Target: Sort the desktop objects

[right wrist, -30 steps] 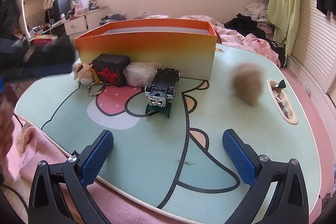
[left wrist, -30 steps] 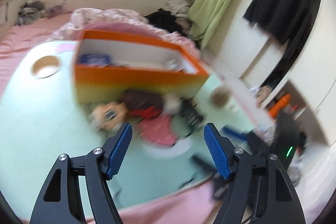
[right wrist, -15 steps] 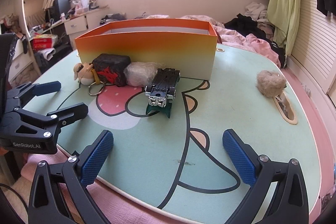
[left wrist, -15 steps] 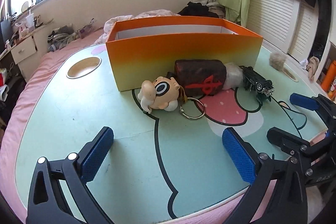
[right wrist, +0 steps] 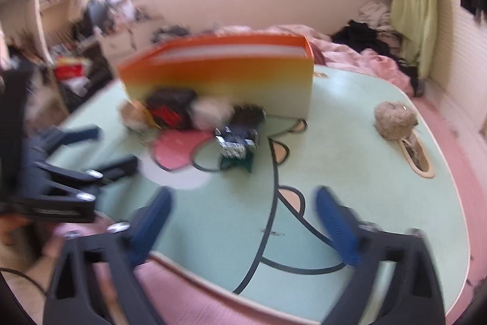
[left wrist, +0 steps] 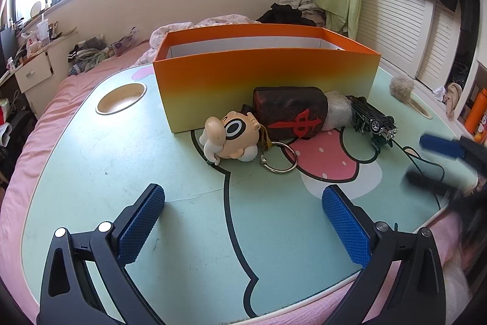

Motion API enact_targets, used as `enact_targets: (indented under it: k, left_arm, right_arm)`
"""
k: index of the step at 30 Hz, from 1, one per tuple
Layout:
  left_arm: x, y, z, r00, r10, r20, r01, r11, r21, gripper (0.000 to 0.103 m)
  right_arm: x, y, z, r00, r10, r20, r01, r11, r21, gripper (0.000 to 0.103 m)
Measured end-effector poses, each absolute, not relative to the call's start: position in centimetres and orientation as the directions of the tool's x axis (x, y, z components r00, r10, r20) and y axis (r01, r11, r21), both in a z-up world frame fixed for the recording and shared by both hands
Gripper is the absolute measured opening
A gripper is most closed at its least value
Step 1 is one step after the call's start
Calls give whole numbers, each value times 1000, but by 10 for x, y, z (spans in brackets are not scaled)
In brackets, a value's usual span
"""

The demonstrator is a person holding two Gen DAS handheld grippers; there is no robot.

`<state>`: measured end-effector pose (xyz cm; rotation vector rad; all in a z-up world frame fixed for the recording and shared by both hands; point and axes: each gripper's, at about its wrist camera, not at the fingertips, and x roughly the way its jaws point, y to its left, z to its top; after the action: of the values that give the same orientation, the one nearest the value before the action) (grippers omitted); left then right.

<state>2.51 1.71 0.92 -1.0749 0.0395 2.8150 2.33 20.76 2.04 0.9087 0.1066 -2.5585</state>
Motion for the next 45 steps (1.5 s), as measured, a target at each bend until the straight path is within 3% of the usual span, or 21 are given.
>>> enact_targets:
  k: [4,6,8,10,11,12,17,22,25,27,29,33,37,41,44,45]
  left_arm:
    - [20,25,4,-738,109,-666,-128,-992,-20,103]
    - [20,23,4,-738,110,-666,-130,-991,-20,103]
    - [18,23,2,-737,111,-667,-131,-991,-20,103]
    - [18,24,2,-737,111,-667,-131,-991,-21,103]
    - [18,25,2,-737,112,-666,-132,-991,-21,103]
    - [18,25,1,-737,112,-667,-132,-991,-21,103]
    - [18,24,0,-738,114,-666,-133,-991,-22,103]
    - [18,23,0,-738,114,-665,-134,-991,-21,103]
    - [18,23,0,-738,114,-665,-134,-991,-21,103]
    - [18,23,0,-738,114,-665,-134,-991,-20,103]
    - [18,23,0,-738,114,-665,-134,-991,-21,103]
    - [17,24,0,-738,113,-665,-133,-991,-20,103]
    - [18,21,0,-738,113,-665,-134,-991,-19,103]
    - [19,21,0,-739,114,-664,-135,-991,-20,103]
    - [19,20,0,-741,116,-662,-137,-990,-20,103]
    - [19,20,0,-742,117,-661,-138,-990,-20,103]
  right_arm:
    - [-3,252,78,-846,-175,-504,198,-980,9,69]
    - [-50,274,84,-821,-32,-569,38,-999,2,68]
    - [-89,280,73,-768,7,-641,-3,-1000,-6,66]
    - [-118,276,55,-717,59,-694,-18,-998,-66,56]
    - [-129,273,45,-680,94,-727,-32,-995,-99,39]
    - [-136,272,33,-639,69,-766,-19,-997,-75,31]
    - [-98,267,28,-685,-23,-728,53,-998,-19,30]
    - [-62,247,22,-679,-200,-706,202,-976,83,31]
    - [-59,237,25,-596,-433,-676,318,-900,296,36]
    - [-55,233,31,-611,-474,-635,338,-881,333,46]
    - [-44,233,45,-688,-438,-578,329,-899,290,48]
    - [-35,235,76,-721,-470,-509,369,-882,292,76]
    - [-57,180,104,-699,-410,-585,406,-902,147,76]
    - [-107,110,102,-526,-448,-723,475,-860,188,76]
    - [-154,57,79,-456,-341,-822,465,-879,106,73]
    - [-166,44,68,-434,-294,-851,450,-890,78,68]
